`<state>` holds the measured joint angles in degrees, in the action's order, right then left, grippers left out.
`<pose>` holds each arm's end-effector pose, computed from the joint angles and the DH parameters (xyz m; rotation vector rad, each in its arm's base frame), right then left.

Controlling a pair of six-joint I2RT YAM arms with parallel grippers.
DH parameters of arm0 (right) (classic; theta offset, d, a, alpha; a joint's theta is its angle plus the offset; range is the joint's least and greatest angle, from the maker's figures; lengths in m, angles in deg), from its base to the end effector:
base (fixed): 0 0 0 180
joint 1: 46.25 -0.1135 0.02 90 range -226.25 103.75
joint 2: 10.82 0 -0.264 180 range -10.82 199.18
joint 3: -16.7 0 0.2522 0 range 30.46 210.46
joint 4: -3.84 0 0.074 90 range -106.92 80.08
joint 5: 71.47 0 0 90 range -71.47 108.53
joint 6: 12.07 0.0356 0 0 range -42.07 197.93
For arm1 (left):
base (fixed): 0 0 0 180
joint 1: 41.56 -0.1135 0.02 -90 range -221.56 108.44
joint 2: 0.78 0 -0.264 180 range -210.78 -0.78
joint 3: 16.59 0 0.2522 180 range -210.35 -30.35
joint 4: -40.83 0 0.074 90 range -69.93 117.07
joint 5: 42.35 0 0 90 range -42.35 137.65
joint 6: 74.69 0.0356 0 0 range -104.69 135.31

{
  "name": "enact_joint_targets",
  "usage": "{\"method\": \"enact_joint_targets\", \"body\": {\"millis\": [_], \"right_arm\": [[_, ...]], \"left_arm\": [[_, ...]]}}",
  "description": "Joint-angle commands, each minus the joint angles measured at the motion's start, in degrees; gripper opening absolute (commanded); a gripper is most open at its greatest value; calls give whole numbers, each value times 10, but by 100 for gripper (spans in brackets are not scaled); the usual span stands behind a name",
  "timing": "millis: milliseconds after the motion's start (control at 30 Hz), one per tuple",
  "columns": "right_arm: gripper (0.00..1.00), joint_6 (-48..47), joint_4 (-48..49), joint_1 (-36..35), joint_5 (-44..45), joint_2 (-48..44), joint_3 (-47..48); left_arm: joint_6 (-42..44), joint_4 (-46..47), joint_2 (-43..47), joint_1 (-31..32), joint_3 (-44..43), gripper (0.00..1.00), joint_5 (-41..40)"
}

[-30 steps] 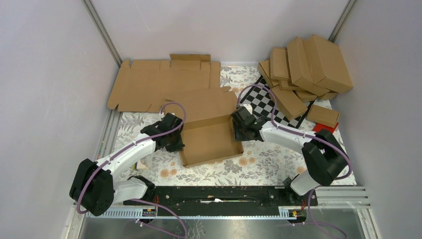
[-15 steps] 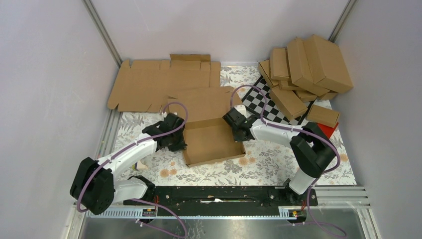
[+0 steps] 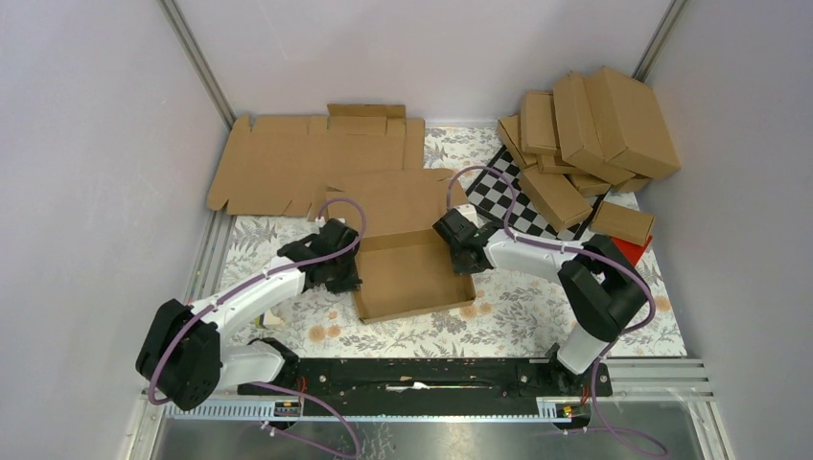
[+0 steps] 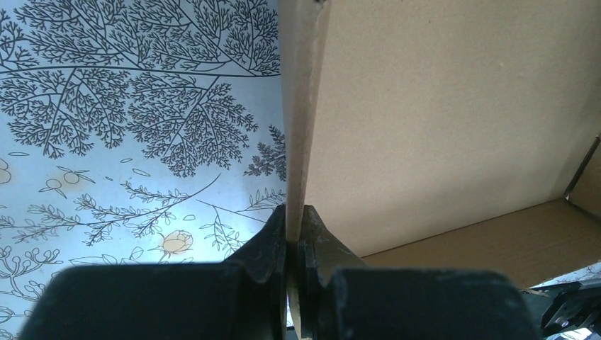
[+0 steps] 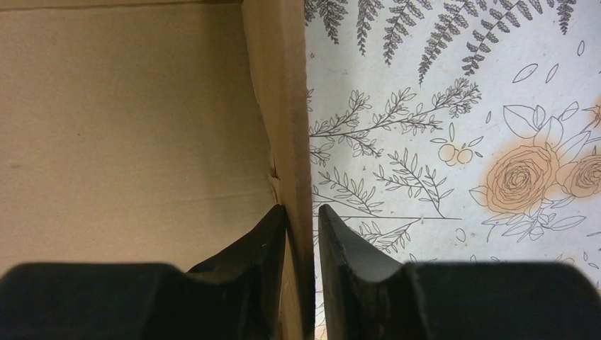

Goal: Fold the paper box

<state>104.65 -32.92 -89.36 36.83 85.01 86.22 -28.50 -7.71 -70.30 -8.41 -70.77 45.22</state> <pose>0.2425 0.2117 0.1682 -0.2691 2.5661 0.0128 0.1843 -0.1185 0.1957 -0.2677 2.7245 -0.3497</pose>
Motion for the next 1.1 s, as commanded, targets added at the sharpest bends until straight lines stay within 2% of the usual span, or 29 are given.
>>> {"method": "enact_joint_targets", "body": {"millis": [0, 233, 267, 367, 400, 500, 567, 733, 833, 933, 1067], "right_arm": [[31, -16, -5, 10, 18, 25, 12], [30, -27, -19, 10, 74, 81, 26], [27, -28, -21, 10, 79, 87, 28], [5, -25, -35, 9, 113, 87, 31], [0, -22, -44, 9, 129, 83, 31], [0, -16, -63, 2, 168, 65, 28], [0, -17, -66, -1, 157, 44, 21], [32, -33, -37, 0, 42, -31, -14], [40, -38, -24, 0, -11, -62, -32], [45, -40, -24, 2, -24, -84, -39], [60, -48, -24, 14, -47, -120, -37]], "left_arm": [[15, 2, -1, 7, -1, 0, 0], [21, 5, -13, 12, -6, 0, -2], [23, 5, -14, 13, -6, 0, -3], [23, 4, -17, 14, -5, 0, -9], [23, 4, -19, 15, -5, 0, -12], [26, 4, -27, 20, -10, 0, -17], [31, 4, -35, 26, -16, 0, -14], [32, 6, -40, 42, -21, 6, -22], [38, 4, -36, 44, -22, 26, -28], [38, 5, -22, 44, -27, 51, -29], [38, 2, 7, 42, -45, 90, -35]]}}
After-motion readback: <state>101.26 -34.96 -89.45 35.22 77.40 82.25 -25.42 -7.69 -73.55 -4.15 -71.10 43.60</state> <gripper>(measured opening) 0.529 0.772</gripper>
